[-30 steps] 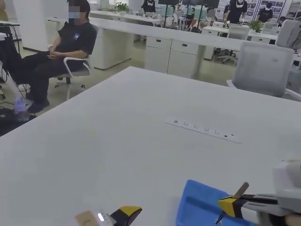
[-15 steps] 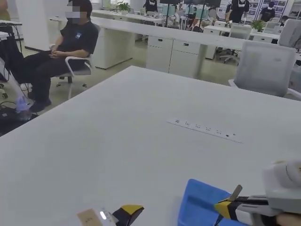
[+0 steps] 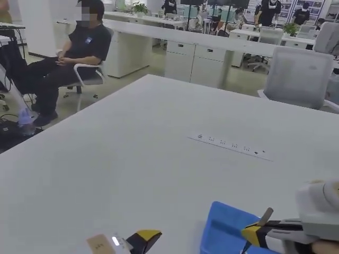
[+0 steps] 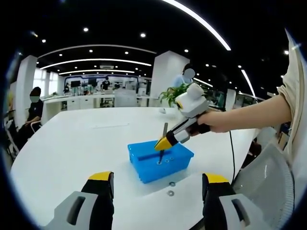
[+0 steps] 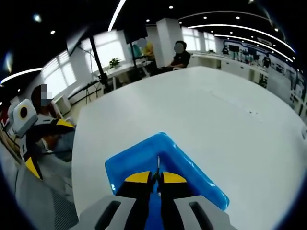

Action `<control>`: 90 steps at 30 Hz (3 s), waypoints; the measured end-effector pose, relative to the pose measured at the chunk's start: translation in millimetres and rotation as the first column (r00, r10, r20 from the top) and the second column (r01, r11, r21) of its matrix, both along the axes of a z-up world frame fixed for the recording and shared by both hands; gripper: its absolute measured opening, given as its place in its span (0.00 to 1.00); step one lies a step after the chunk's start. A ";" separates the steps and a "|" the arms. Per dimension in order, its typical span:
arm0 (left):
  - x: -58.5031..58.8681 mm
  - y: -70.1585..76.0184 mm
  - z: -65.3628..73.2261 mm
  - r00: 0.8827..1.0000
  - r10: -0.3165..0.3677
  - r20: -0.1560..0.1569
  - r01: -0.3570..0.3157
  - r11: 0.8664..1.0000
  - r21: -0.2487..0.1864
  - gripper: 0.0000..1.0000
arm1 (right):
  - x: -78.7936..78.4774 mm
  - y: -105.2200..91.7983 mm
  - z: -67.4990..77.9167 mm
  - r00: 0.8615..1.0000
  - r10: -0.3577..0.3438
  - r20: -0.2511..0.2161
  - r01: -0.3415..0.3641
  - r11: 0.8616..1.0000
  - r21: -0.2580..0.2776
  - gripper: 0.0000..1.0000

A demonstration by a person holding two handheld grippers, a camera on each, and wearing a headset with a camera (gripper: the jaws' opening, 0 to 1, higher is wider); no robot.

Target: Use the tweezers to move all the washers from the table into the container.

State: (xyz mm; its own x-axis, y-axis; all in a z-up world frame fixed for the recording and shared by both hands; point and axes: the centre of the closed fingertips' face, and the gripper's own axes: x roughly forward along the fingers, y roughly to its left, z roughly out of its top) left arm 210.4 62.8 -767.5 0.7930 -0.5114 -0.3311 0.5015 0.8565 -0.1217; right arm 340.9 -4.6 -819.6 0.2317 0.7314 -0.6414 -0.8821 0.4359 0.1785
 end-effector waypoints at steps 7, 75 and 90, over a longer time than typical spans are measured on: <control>-0.2 -0.9 0.2 1.000 -0.004 0.001 0.004 1.000 0.001 0.76 | -11.9 -2.5 25.3 1.000 -0.007 0.024 0.005 0.999 0.051 0.03; -2.9 -4.1 -4.3 0.999 -0.023 -0.022 0.023 1.000 0.009 0.74 | -83.4 9.3 -14.6 0.995 0.092 -0.036 -0.090 0.994 0.062 0.04; -3.2 -3.3 -4.6 0.999 -0.022 -0.023 0.022 1.000 0.012 0.74 | -85.0 11.2 -12.4 0.991 0.132 0.029 -0.133 0.991 0.031 0.04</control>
